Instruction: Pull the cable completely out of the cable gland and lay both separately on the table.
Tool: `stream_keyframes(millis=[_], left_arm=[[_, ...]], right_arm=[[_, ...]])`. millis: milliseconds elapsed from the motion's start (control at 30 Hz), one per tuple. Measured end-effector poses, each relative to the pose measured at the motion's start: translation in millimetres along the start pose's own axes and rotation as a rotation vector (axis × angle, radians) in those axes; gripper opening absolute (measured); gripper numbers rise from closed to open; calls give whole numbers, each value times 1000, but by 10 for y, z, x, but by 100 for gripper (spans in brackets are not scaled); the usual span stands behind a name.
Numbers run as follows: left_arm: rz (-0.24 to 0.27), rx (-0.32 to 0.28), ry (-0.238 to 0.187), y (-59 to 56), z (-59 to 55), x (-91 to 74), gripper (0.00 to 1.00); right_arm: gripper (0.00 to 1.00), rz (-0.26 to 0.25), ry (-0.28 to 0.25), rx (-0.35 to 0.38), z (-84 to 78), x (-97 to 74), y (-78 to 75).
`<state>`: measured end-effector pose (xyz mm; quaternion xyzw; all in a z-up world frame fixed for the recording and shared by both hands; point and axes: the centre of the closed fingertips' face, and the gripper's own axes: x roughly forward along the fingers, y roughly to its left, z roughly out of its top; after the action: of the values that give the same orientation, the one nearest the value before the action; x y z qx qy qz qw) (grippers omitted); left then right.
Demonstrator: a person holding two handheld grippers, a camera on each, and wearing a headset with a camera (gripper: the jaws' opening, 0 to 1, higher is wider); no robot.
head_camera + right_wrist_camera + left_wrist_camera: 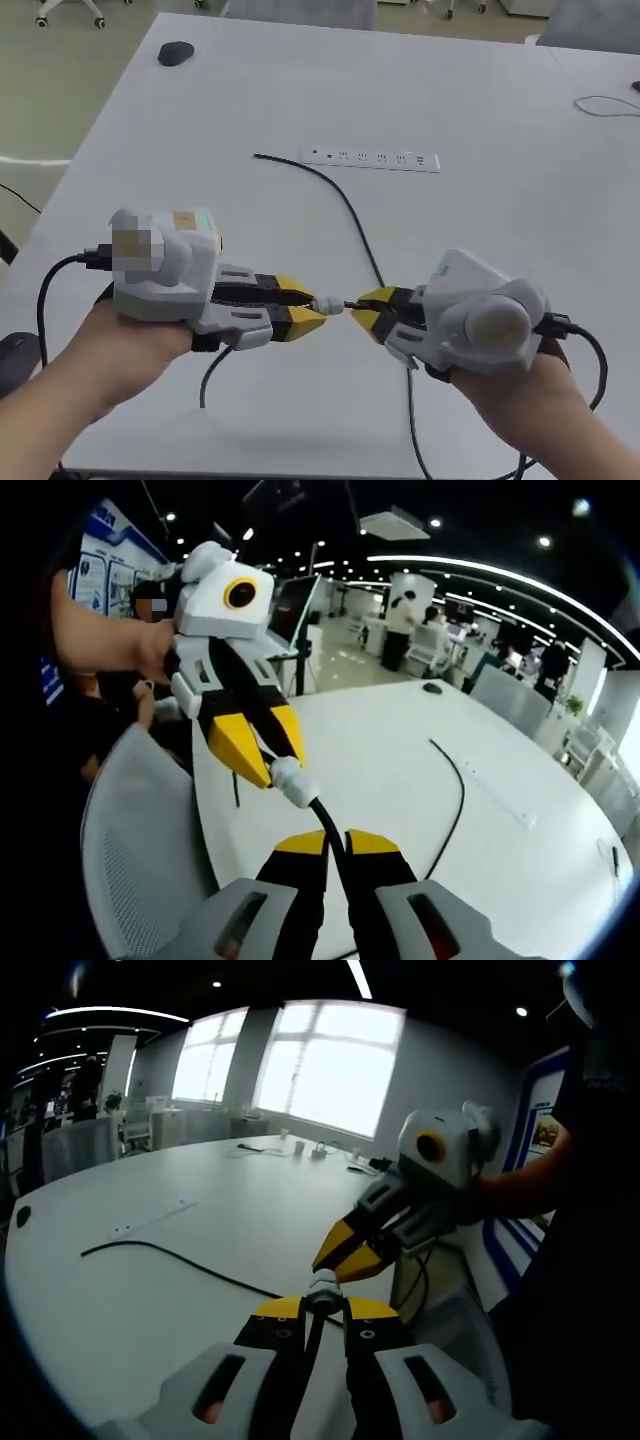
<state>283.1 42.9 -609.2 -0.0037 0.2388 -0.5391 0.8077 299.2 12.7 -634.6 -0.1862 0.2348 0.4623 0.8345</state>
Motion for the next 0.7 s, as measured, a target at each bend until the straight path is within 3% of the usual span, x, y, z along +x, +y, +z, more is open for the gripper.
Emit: stream_keyframes(millis=[533,700], left_arm=[[23,-29,-4,56,5,-15,14],[29,-38,-4,68,8,-12,14]], right_arm=[[1,-48,42,156,-351,32,-252],[1,-52,45,247,-483,60,-309]])
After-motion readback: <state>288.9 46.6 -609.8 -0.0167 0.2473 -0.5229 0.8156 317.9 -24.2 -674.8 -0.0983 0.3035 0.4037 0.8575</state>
